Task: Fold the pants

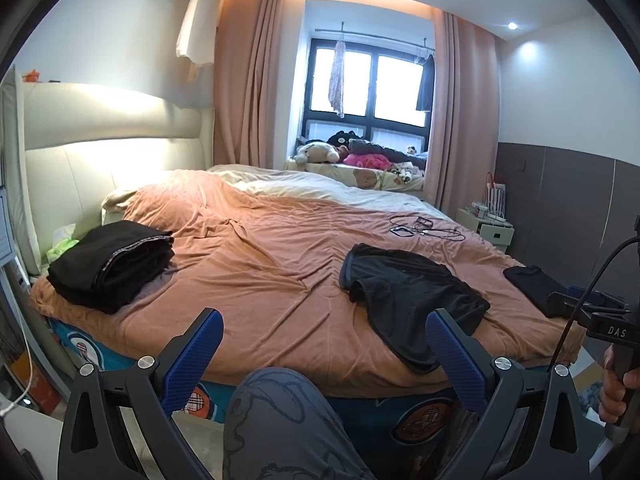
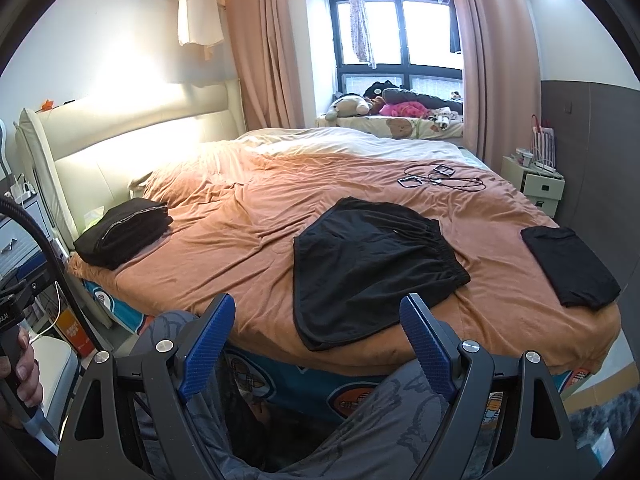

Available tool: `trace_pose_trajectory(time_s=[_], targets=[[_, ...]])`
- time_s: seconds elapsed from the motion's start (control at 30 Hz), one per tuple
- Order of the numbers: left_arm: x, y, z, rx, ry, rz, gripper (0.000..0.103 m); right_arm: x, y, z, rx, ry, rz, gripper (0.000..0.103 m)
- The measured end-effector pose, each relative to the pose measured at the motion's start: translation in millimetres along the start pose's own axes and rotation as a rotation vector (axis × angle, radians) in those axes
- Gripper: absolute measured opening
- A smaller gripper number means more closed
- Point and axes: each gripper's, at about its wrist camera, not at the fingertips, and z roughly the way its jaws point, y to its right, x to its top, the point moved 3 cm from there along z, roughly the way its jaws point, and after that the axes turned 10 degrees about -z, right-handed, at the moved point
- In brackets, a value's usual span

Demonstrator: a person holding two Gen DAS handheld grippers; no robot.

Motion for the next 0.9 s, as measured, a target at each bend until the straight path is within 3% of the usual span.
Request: trace_pose_trajectory(time_s=[0.6, 0.9], targets=[[7, 6, -4, -0.004, -0.001, 0.02, 0.102, -2, 2, -5, 0.007, 0.036, 0.022, 0.084], [7, 12, 17, -0.025, -0.02, 0.001, 0.102, -10, 13, 9, -0.023, 0.057, 0.052, 0.084]])
